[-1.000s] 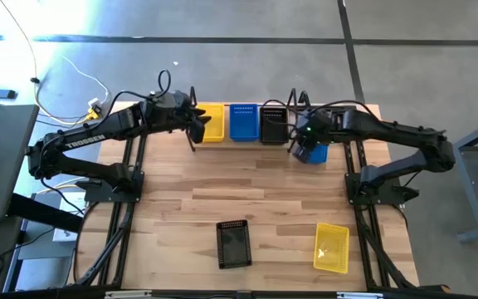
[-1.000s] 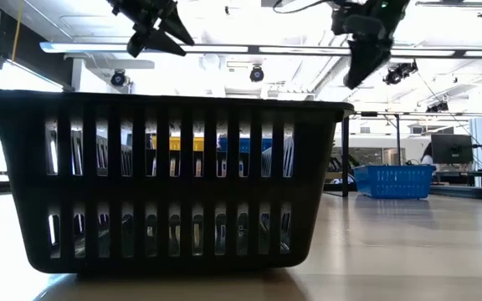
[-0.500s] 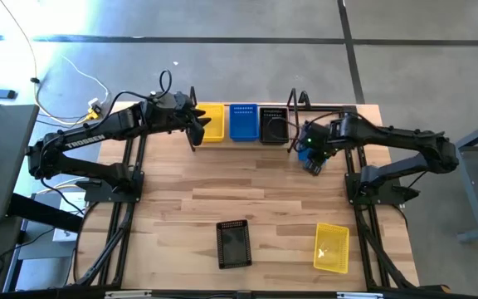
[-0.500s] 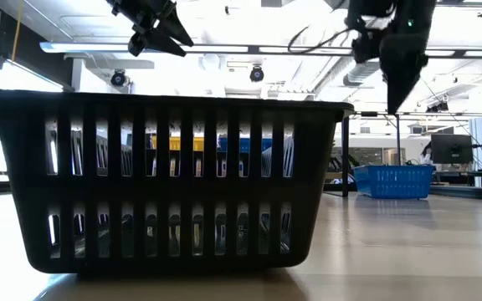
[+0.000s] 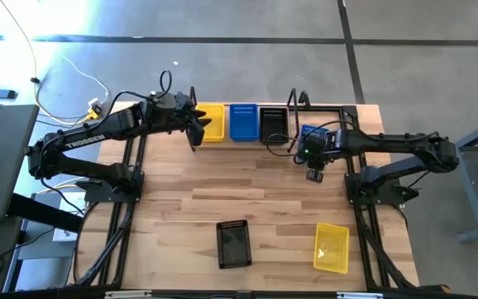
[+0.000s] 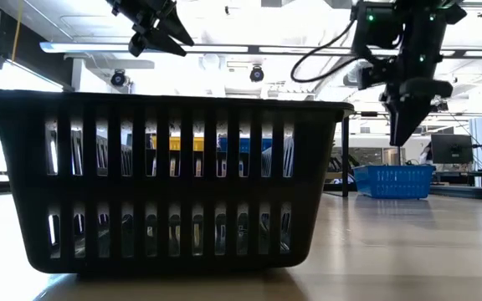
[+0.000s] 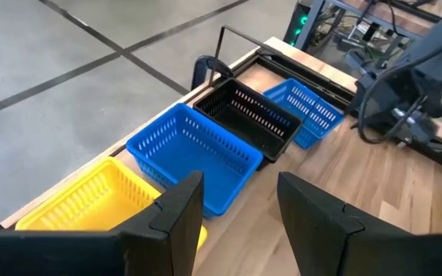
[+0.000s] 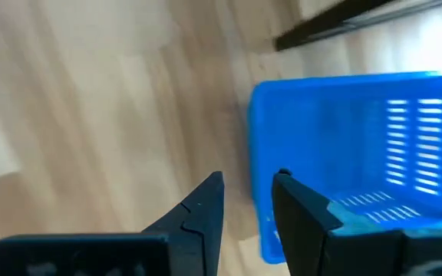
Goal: Stack baskets on shelf by color
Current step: Stack the blue bin on top of the blue bin on the shelf
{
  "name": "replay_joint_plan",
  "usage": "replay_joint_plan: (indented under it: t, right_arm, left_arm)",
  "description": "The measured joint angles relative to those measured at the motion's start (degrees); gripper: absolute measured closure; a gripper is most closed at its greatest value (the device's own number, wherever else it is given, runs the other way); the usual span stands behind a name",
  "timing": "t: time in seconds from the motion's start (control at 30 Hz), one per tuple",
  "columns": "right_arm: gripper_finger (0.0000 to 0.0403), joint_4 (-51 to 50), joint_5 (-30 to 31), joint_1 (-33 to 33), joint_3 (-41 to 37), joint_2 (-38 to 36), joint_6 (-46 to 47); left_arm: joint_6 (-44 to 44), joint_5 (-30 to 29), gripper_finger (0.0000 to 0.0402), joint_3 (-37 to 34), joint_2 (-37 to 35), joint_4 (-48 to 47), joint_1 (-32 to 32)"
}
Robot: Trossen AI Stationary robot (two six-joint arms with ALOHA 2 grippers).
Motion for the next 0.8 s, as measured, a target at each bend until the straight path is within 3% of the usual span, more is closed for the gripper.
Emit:
replay_joint_plan:
  t: [0.3,0.47,0.8]
  right_arm:
    - [0.0304,4.71,-0.54,-0.04,-5.08,0.07,-2.36]
    - [0.0304,7.04,4.68,-0.53,-5.55,0.49,-2.64]
    - [0.0304,7.16,-1.73,-4.47,-5.55,3.41,-3.80]
  left_arm:
    - [-1.29,-0.01,0.0245,0.00,0.00,0.02,0.00]
    - [-2.94,-0.09,0.0245,0.00,0.00,0.02,0.00]
    - [-3.83,-0.09,0.0245,0.00,0.00,0.02,-0.04]
